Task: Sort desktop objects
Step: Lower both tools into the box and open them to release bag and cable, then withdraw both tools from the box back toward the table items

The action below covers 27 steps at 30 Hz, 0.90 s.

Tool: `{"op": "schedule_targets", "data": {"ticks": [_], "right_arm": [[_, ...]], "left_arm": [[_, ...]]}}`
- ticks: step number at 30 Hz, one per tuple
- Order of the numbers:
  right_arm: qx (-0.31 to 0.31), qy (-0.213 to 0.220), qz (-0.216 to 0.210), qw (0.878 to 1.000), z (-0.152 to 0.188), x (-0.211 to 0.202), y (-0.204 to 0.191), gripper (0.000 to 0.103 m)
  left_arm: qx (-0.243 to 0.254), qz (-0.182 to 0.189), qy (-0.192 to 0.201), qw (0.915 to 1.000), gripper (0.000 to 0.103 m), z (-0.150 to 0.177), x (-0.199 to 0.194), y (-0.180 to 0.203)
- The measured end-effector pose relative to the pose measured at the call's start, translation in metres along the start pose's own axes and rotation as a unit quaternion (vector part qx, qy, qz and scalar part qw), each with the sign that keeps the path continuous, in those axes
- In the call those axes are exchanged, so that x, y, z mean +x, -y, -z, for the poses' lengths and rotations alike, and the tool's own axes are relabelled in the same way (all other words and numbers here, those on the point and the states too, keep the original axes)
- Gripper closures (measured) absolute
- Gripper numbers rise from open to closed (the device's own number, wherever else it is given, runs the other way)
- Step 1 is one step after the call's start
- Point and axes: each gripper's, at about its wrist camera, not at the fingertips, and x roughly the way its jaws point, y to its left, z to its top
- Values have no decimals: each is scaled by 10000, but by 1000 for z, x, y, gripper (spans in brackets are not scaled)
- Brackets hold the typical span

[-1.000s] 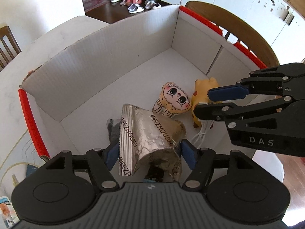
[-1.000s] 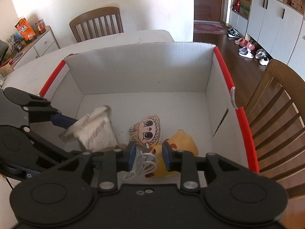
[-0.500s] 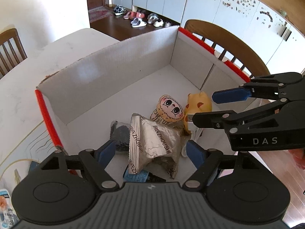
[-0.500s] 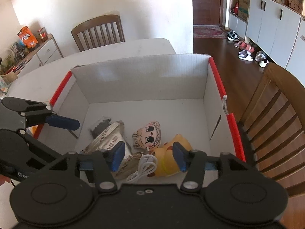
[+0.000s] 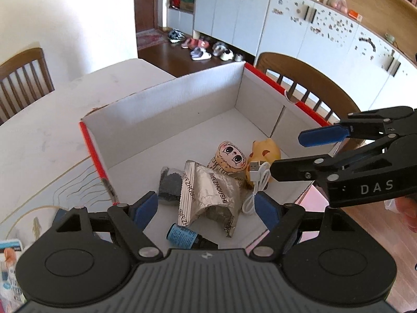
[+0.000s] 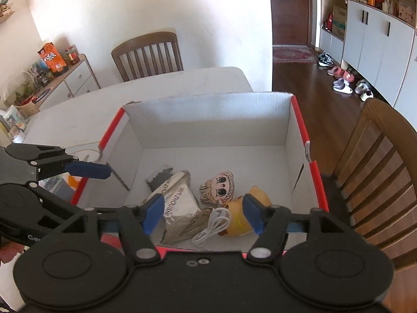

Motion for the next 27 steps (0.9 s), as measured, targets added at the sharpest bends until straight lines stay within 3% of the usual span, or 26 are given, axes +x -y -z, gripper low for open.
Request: {"op": "schedule_targets", "data": {"ticks": [6, 8, 13, 27], "right_arm": [[-18, 65, -73, 10000, 4, -10, -8, 32], [-4, 98, -78, 9999, 6, -14, -11, 23], [-2, 119, -58, 9999, 12, -21, -21, 21], [164, 369, 61, 9992, 24, -25, -93, 11]], "left_arm": [[-221, -51, 205, 9995, 22, 13, -17, -4], [-315, -42, 254, 9992, 22, 18, -23, -7], [-481, 1, 465, 9978, 22, 31, -44, -18], [-726, 37, 880, 9935, 19, 78, -105, -77]]}}
